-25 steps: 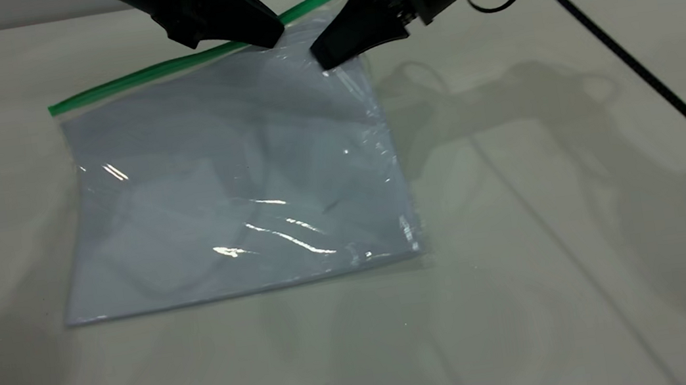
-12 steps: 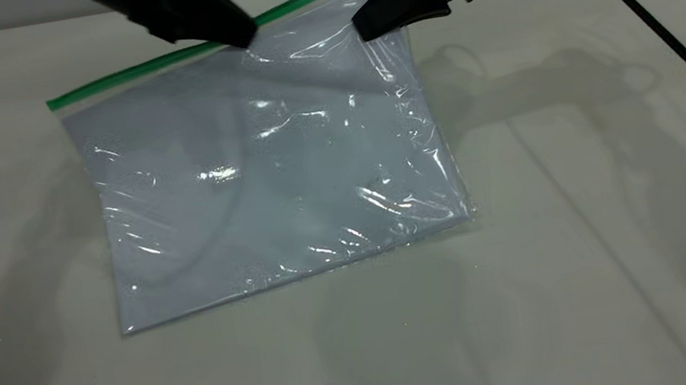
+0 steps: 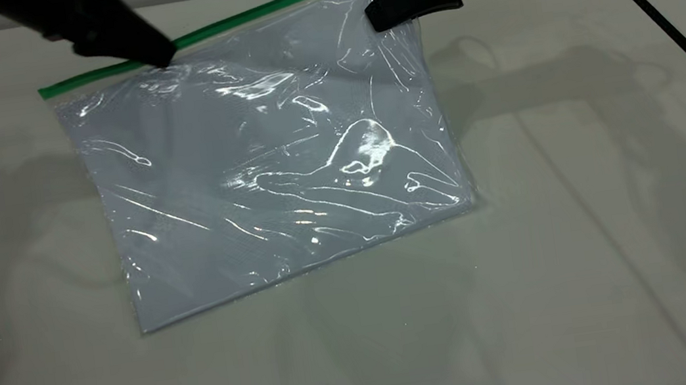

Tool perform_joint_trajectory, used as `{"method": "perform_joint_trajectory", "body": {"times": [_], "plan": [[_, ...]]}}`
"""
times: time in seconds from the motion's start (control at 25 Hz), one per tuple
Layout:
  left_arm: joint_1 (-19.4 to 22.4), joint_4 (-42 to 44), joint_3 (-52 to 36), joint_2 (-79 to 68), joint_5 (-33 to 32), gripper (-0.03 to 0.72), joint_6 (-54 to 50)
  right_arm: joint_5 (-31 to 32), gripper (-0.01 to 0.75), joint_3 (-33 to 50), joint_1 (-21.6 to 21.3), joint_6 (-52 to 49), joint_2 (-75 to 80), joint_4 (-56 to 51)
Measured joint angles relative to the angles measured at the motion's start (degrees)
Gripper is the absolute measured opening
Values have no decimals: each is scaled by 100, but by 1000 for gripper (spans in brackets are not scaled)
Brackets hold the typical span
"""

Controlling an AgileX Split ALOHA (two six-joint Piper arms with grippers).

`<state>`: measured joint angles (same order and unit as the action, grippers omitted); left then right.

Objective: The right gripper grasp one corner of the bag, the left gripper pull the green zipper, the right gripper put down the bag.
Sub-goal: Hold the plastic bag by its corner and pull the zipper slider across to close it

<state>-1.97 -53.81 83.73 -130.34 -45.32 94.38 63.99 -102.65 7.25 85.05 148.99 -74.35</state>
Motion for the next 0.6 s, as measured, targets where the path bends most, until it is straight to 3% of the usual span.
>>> {"method": "perform_joint_trajectory", "body": {"times": [0.6], "plan": [[416,1042,0,0,7,38,-746,-656,34,0,-46,-109,0,115]]}}
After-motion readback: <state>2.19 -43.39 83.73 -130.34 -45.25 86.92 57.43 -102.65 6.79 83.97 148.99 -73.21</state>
